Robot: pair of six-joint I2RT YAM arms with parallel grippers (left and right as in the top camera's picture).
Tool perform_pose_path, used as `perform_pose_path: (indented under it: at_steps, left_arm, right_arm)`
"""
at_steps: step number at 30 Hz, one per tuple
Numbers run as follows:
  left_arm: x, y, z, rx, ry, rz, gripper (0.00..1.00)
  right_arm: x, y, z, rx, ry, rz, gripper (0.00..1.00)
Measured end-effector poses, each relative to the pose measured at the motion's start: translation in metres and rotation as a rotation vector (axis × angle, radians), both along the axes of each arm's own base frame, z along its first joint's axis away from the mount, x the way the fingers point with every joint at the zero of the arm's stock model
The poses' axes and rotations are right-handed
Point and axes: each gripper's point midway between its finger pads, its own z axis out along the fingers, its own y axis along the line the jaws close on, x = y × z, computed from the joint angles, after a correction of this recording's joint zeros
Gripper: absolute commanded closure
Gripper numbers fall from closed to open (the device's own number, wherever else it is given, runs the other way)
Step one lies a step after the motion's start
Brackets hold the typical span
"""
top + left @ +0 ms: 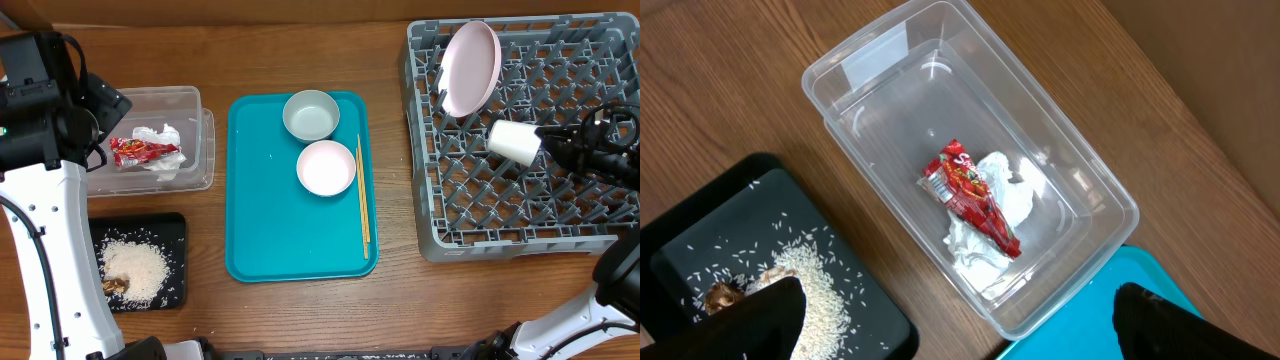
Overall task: Sort waste into correct bins and load items into the dishwasher
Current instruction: 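Lower the white bowl upright into the rack and open the right gripper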
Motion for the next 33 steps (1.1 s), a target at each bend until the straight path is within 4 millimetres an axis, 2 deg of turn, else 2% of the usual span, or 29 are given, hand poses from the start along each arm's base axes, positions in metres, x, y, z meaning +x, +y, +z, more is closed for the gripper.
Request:
perform_pose_path:
  at_steps: [18, 22, 25, 28, 33]
  left_arm:
    - [0.0, 0.0, 0.0, 0.0, 0.0, 0.0, 0.0]
    - [0.0, 0.0, 0.0, 0.0, 0.0, 0.0, 0.0]
    - [0.0, 0.0, 0.0, 0.0, 0.0, 0.0, 0.0]
    - [0.0, 0.0, 0.0, 0.0, 0.0, 0.0, 0.0]
    - [0.0, 0.0, 0.0, 0.0, 0.0, 0.0, 0.0]
  right_arm:
    - [-0.003, -0.014, -0.008, -0.12, 0.124, -0.057, 0.95]
    - [-0.003, -0.024, -0.013, -0.17, 0.169, -0.086, 0.9]
    - [-0.007, -0.037, -0.022, -0.231, 0.219, -0.116, 0.89]
    - [-0.019, -0.049, -0.039, -0.308, 0.317, -0.14, 0.89]
    - [-0.041, -0.049, -0.061, -0.356, 0.489, -0.129, 0.89]
